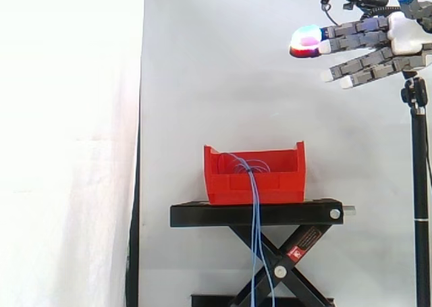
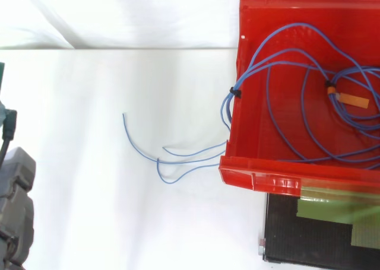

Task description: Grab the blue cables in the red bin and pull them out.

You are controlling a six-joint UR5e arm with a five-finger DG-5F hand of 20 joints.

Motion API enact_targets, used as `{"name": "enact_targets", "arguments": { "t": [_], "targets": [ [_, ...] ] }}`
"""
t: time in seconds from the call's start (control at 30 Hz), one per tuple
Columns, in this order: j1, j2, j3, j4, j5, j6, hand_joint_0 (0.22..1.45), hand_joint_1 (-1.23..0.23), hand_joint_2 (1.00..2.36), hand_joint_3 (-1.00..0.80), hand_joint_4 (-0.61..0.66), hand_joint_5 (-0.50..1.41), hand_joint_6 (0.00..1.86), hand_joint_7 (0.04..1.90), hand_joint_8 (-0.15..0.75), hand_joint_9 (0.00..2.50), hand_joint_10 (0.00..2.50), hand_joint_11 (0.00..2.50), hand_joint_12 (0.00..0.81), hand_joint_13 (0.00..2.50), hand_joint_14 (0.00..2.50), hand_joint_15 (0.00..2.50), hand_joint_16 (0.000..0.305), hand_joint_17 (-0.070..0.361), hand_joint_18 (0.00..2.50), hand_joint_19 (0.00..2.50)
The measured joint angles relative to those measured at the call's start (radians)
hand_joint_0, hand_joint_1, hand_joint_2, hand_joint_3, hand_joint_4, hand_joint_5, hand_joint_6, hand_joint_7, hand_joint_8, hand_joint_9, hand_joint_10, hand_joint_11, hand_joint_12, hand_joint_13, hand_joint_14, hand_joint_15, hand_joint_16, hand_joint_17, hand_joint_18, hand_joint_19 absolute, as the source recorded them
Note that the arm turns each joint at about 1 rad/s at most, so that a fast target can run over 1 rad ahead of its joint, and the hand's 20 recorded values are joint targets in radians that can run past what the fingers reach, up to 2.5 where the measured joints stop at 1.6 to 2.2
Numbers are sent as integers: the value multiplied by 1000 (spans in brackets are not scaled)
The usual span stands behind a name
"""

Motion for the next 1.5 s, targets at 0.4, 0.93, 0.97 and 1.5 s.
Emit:
{"name": "enact_targets", "arguments": {
  "t": [0.4, 0.93, 0.97, 1.5],
  "targets": [
    [1, 6, 0, 0, 0, 0, 787, -786, 1000, -1000, 135, 84, 3, 116, 142, 389, 0, 4, 306, 79, 3, 110, 49, 111, 0, 304],
    [2, 7, 0, -1, 0, 0, 786, -786, 1000, -1000, 136, 83, 4, 115, 145, 391, 0, 3, 307, 86, 4, 111, 49, 110, 0, 310],
    [2, 7, 0, -1, 1, -2, 787, -786, 1000, -1000, 136, 83, 4, 116, 145, 391, 0, 3, 307, 86, 4, 111, 49, 109, 0, 309],
    [18, 5, -1, 57, 81, -286, 791, -788, 1000, -1000, 139, 89, 4, 116, 149, 393, 0, 13, 310, 104, 4, 122, 48, 108, 0, 334]
  ]
}}
